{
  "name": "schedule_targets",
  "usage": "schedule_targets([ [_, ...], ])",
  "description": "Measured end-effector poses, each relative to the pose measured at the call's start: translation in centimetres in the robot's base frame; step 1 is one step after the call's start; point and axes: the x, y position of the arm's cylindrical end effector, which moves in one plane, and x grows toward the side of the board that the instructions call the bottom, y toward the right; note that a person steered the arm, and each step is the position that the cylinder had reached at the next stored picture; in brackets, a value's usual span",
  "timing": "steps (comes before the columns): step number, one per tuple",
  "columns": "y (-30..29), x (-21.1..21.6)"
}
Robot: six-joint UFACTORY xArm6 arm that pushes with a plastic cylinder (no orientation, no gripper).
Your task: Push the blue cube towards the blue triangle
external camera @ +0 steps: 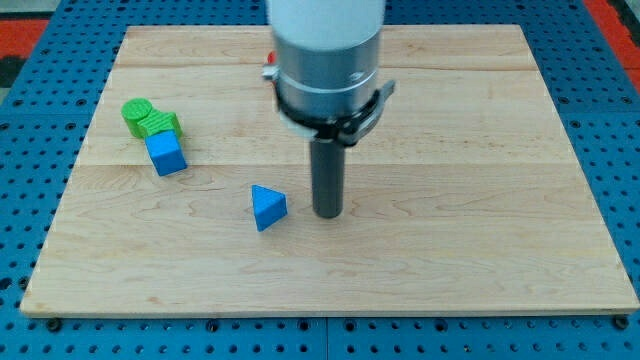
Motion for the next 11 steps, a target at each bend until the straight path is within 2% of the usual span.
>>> schedule_targets([
  [2,-5.7,-6.2],
  [3,-7.5,-0.9],
  [4,-17.4,-0.9],
  [5,-21.6,-3.7],
  [6,-22.6,-6.5],
  [7,-26.6,-7.6],
  [8,-23.2,-11.3],
  [9,-18.2,-10.6],
  [10,-18.2,-7.2],
  [11,-20.6,-7.2],
])
